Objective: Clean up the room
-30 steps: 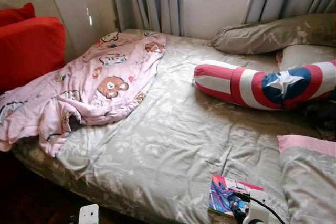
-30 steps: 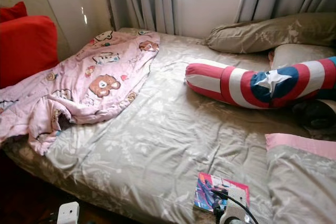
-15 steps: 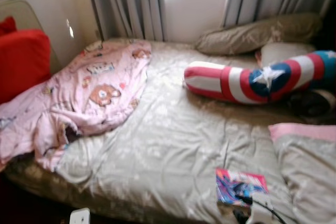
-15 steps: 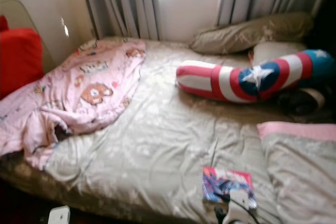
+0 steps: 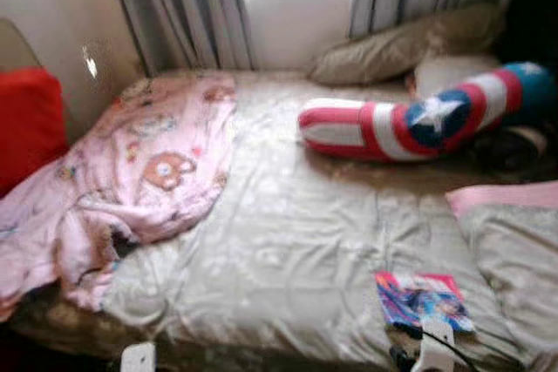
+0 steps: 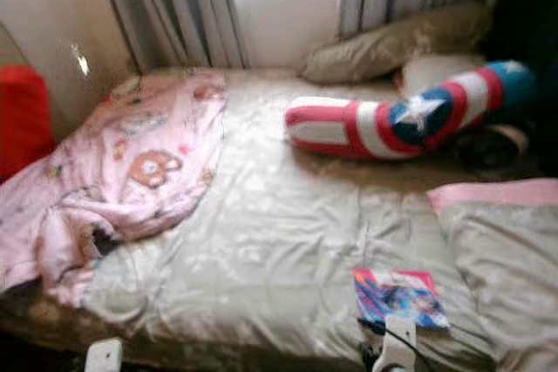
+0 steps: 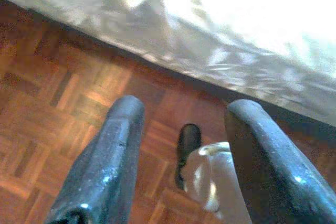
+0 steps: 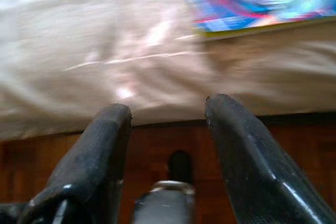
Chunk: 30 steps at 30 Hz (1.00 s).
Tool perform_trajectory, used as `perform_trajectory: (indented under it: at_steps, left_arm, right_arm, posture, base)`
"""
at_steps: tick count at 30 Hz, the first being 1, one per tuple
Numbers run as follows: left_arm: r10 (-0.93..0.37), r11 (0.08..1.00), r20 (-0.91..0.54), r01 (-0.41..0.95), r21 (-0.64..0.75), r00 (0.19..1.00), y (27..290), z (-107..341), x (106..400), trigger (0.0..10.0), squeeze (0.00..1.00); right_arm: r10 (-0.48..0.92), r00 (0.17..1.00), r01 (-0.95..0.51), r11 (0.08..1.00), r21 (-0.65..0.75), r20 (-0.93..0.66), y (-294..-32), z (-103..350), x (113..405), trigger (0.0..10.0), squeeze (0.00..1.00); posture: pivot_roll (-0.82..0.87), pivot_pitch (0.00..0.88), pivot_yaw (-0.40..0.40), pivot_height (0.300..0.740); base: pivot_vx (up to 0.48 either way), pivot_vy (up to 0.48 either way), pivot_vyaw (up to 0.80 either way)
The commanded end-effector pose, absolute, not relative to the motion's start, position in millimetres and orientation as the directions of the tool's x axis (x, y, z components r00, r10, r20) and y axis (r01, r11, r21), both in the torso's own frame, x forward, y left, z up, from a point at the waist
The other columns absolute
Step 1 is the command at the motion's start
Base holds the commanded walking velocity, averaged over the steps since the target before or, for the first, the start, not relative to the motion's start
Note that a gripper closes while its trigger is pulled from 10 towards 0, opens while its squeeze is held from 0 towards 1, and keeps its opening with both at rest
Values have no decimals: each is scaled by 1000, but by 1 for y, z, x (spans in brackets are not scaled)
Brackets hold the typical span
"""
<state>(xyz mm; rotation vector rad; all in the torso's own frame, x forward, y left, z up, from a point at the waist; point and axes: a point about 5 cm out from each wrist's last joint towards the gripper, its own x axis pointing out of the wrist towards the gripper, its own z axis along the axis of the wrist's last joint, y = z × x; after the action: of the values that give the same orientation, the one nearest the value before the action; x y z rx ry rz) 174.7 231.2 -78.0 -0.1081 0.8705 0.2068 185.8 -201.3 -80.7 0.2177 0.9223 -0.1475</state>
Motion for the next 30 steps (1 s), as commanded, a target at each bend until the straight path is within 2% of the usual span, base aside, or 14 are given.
perform_trajectory:
  at_steps: [1,8,15,22,30]
  left_arm:
    - [146,975,-794,-222,15,590,232,-83,165,10000,0]
    - [146,974,-795,-225,11,589,227,-84,165,10000,0]
    - [164,970,-798,-244,21,581,239,-85,155,10000,0]
    - [186,964,-788,-266,30,587,258,-80,152,10000,0]
    - [182,964,-781,-265,22,597,256,-79,157,10000,0]
  right_arm:
    - [-21,603,213,968,136,-797,-197,-80,189,10000,0]
    - [-15,611,193,972,131,-791,-196,-78,192,10000,0]
    - [-13,617,183,975,127,-787,-196,-78,193,10000,0]
    - [-15,617,193,972,132,-787,-197,-77,193,10000,0]
    - [-13,617,185,974,129,-787,-197,-77,194,10000,0]
  posture:
    - [42,0,35,740]
    - [45,0,31,740]
    - [47,0,30,740]
    - [47,0,26,740]
    - [46,0,23,740]
  base:
    - [0,337,0]
    - [0,341,0]
    - [0,340,731]
    - [0,340,0]
    - [0,341,0]
